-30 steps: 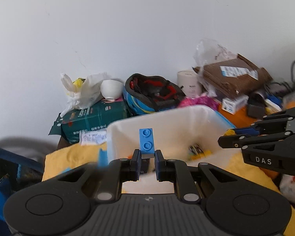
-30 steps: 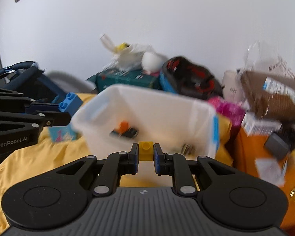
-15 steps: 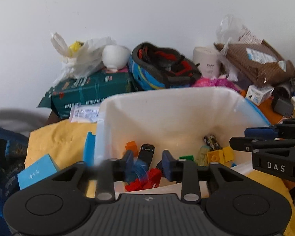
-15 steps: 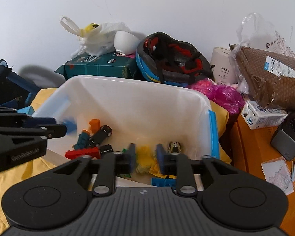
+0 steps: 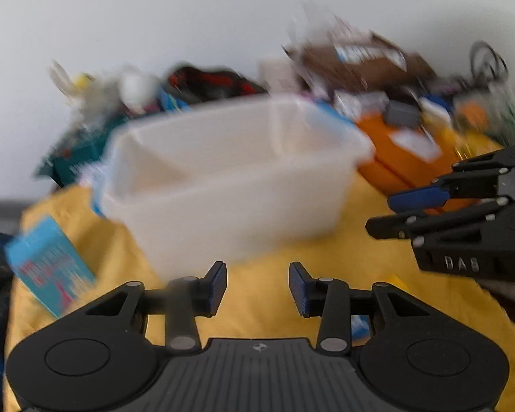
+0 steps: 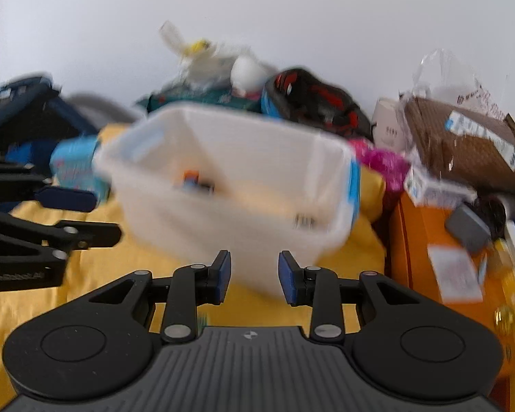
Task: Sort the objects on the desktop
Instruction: 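Grasp the blue airplane disc with the left tool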
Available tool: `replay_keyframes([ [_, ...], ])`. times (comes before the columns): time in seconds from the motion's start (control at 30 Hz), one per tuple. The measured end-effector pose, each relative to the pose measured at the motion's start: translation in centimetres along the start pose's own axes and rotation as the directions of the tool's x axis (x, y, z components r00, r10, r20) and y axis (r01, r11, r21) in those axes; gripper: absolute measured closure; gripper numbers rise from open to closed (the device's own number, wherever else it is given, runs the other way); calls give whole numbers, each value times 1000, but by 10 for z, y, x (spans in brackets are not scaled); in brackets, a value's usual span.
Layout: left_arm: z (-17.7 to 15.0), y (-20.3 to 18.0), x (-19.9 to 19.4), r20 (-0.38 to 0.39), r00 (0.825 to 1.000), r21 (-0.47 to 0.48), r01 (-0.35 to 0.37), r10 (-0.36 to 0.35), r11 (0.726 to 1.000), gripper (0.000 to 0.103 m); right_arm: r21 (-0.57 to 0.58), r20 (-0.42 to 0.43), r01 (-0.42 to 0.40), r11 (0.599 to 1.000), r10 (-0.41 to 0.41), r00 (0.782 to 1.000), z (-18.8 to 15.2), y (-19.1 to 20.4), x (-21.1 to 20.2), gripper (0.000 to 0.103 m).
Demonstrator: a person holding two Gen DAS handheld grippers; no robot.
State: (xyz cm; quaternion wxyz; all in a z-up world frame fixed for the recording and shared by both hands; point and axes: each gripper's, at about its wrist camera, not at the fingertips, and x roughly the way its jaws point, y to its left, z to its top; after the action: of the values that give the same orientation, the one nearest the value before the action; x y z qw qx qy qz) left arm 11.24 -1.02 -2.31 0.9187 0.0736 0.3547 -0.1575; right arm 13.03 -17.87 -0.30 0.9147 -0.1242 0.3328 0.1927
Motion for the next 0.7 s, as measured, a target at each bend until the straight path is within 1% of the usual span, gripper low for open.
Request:
replay_keyframes([
  [0.07, -9, -11, 10, -31, 998, -2, 48, -48, 999, 59, 8, -42, -11, 1000, 11, 999, -21, 5, -2, 69],
  [0.13, -16, -22, 22, -66, 994, 14, 84, -83, 996, 59, 51, -82, -18, 999, 22, 996, -41, 5, -3, 69],
  [0.2, -21, -34, 35, -109, 988, 28, 109, -105, 994, 59, 102, -130, -14, 995, 28, 991, -60, 2, -2, 69],
  [0.27, -25, -44, 48, -136, 982, 36, 136, -130, 990, 59, 142, -154, -3, 990, 25, 988, -73, -1, -3, 69],
  [0.37, -32, -59, 61, -173, 976, 74, 149, -135, 986, 59, 177, -169, 8, 984, 23, 985, -89, -7, -10, 69],
  [0.47, -39, -69, 76, -204, 972, 107, 143, -119, 984, 59, 195, -178, 22, 980, 13, 984, -95, -13, -14, 69],
  [0.5, -40, -68, 80, -210, 971, 98, 141, -118, 985, 60, 203, -179, 26, 979, 11, 984, -95, -15, -16, 69],
  [0.6, -37, -63, 81, -189, 973, 53, 147, -135, 988, 62, 215, -182, 35, 976, 5, 983, -102, -15, -17, 68],
  [0.63, -38, -61, 76, -177, 975, 42, 146, -137, 988, 62, 219, -184, 34, 975, 7, 983, -103, -16, -16, 68],
  [0.7, -42, -58, 62, -162, 979, 56, 133, -122, 990, 62, 234, -190, 30, 972, 15, 982, -106, -16, -13, 68],
])
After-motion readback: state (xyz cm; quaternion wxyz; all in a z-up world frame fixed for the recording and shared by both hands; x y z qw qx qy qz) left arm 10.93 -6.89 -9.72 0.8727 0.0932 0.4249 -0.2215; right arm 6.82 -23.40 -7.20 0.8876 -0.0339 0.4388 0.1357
